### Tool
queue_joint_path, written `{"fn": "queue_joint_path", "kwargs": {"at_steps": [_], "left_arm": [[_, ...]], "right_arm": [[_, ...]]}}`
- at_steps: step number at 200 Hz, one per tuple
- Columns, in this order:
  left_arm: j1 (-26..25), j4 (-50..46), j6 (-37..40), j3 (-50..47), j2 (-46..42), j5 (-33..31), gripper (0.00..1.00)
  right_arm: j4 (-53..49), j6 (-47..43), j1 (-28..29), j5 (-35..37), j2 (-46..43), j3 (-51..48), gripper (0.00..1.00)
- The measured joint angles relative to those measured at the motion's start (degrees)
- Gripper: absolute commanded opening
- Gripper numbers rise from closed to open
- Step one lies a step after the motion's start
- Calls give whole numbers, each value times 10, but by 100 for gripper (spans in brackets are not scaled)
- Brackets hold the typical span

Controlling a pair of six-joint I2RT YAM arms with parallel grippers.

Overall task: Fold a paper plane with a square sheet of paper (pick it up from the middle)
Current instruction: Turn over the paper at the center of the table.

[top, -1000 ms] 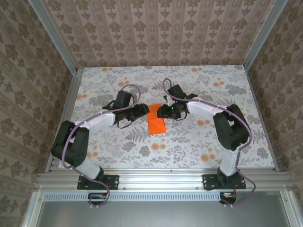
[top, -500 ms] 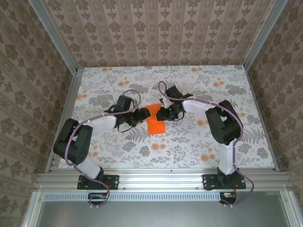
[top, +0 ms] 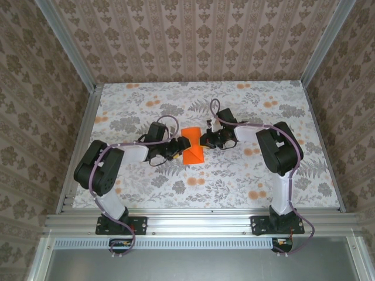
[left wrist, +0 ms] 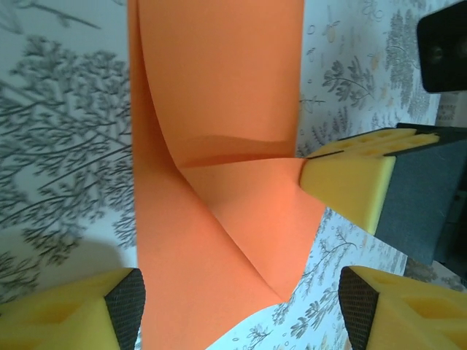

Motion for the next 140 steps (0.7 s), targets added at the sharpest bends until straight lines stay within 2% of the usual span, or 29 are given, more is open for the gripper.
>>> {"fn": "queue_joint_path", "kwargs": {"at_steps": [39, 105, 140], "left_arm": [[-11, 20, -5, 10, 23, 5, 61], [-18, 33, -7, 33, 54, 5, 42], [-18, 35, -3, 48, 73, 2, 37]], "right_arm": [[38, 44, -10, -10, 1, -22, 9], [47, 61, -12, -11, 2, -34, 10], [47, 61, -14, -11, 2, -34, 10]]}}
